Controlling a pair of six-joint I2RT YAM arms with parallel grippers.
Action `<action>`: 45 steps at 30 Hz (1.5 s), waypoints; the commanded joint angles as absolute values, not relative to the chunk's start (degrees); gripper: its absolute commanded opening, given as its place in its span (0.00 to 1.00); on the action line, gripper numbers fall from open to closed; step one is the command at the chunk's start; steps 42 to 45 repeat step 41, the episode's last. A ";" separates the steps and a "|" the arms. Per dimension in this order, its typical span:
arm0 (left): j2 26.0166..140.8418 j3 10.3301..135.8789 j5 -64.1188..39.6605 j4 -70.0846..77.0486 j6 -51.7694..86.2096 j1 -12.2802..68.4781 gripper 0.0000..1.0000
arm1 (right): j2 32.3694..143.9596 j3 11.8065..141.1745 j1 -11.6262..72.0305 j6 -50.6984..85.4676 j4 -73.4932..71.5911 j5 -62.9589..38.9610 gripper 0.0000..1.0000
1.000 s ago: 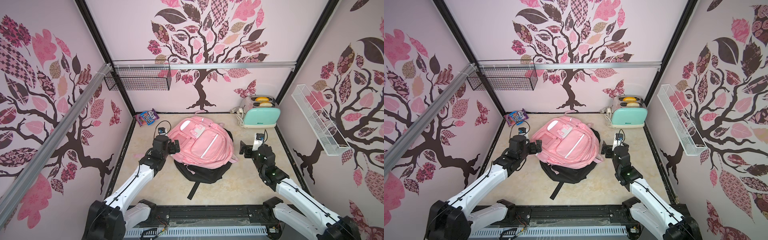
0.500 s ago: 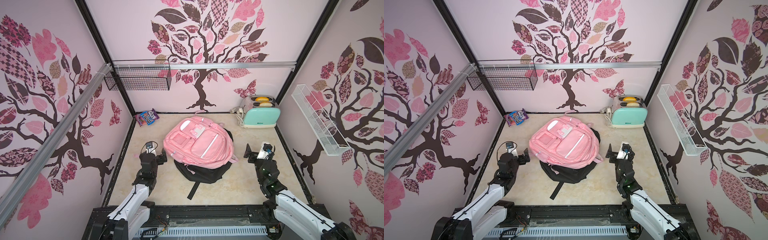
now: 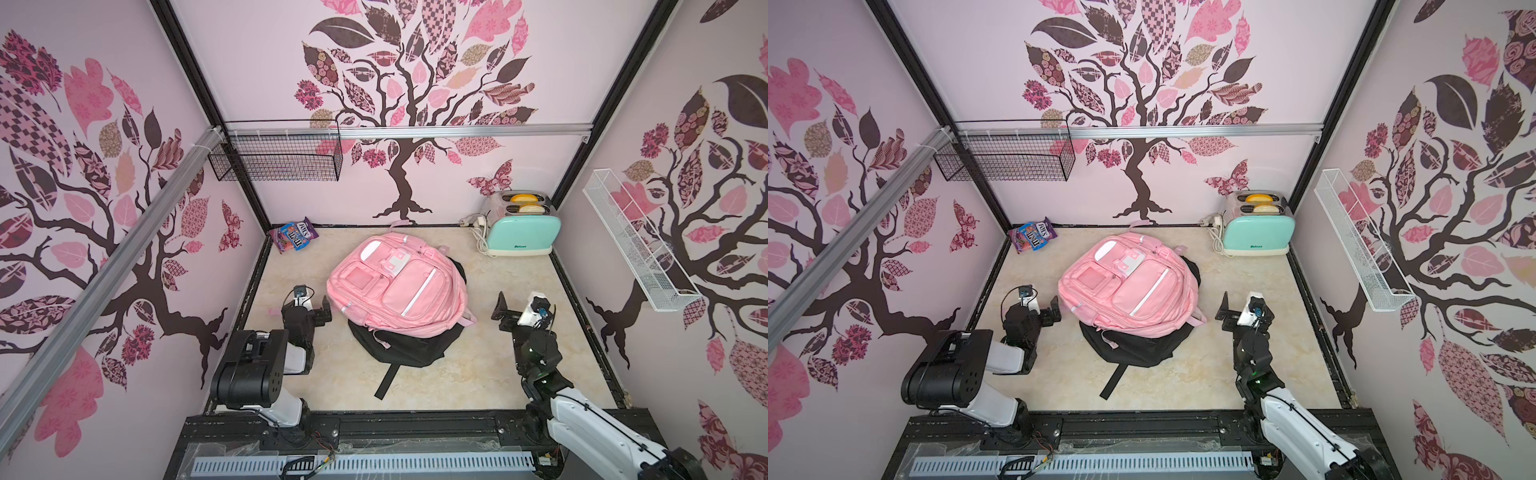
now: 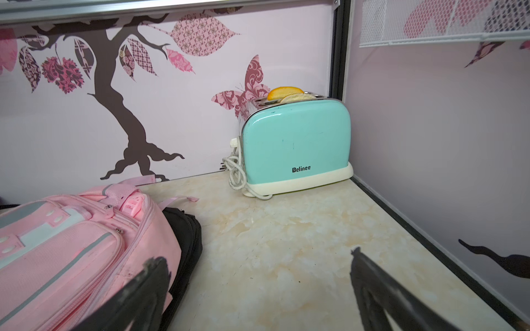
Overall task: Zip up the backpack
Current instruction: Reset both arms
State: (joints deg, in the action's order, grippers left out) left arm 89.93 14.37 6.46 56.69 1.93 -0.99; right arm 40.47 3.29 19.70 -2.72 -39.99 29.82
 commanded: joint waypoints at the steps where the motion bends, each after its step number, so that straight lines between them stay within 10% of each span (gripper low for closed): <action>1: 89.45 19.45 3.65 55.13 2.48 -1.77 0.98 | 42.60 3.21 17.05 -3.07 -43.22 29.37 0.99; 17: 89.28 22.53 2.54 48.95 1.73 -1.90 0.98 | 93.40 13.70 8.00 -8.82 -74.14 14.29 0.99; 23: 89.16 22.40 2.52 48.78 1.59 -1.83 0.98 | 89.16 22.12 4.31 -5.44 -51.10 7.82 0.99; 45: 89.22 22.63 2.38 48.58 1.78 -1.91 0.98 | 88.88 22.40 3.83 -5.18 -50.20 7.11 0.99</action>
